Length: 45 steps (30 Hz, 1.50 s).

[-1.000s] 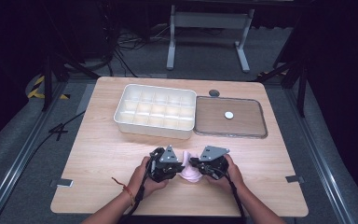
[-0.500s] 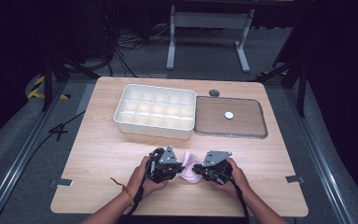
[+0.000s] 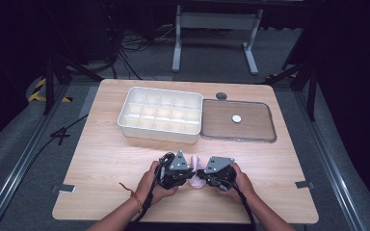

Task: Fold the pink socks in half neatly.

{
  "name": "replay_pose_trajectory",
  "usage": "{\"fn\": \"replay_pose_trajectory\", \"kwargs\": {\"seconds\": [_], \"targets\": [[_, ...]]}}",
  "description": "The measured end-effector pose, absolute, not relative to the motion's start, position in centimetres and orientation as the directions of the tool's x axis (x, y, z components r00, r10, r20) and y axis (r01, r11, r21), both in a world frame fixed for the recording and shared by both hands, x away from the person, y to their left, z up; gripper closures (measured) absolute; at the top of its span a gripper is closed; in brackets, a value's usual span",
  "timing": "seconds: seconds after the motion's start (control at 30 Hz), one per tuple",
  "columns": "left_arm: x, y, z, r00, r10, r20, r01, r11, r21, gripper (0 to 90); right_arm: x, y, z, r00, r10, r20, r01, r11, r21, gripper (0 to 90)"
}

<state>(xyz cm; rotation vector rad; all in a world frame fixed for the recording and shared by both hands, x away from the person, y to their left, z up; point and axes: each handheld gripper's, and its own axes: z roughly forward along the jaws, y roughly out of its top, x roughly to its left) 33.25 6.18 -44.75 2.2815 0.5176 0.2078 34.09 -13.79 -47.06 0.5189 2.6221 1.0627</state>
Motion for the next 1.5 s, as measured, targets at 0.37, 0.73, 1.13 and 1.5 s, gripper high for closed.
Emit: {"fn": "replay_pose_trajectory", "kwargs": {"seconds": [0.37, 0.73, 1.13, 1.5], "targets": [[33.0, 6.0, -44.9, 0.914, 0.405, 0.017, 0.273, -0.648, 0.71, 83.2, 34.6, -16.7, -46.0, -0.869, 0.489, -0.075, 0.277, 0.606, 0.745, 77.0], [32.9, 5.2, -45.0, 0.921, 0.386, 0.041, 0.246, -0.663, 0.707, 82.3, 35.0, -17.3, -46.7, -0.867, 0.494, -0.062, 0.308, 0.63, 0.713, 78.6], [32.3, 4.2, -45.4, 0.943, 0.33, 0.038, 0.21, -0.682, 0.701, 81.5, 35.2, -17.1, -47.2, -0.865, 0.499, -0.044, 0.319, 0.617, 0.72, 81.2], [32.2, 3.1, -46.2, 0.939, 0.341, 0.043, 0.219, -0.69, 0.69, 79.5, 35.2, -18.2, -44.7, -0.836, 0.546, -0.047, 0.3, 0.529, 0.794, 80.9]]}}
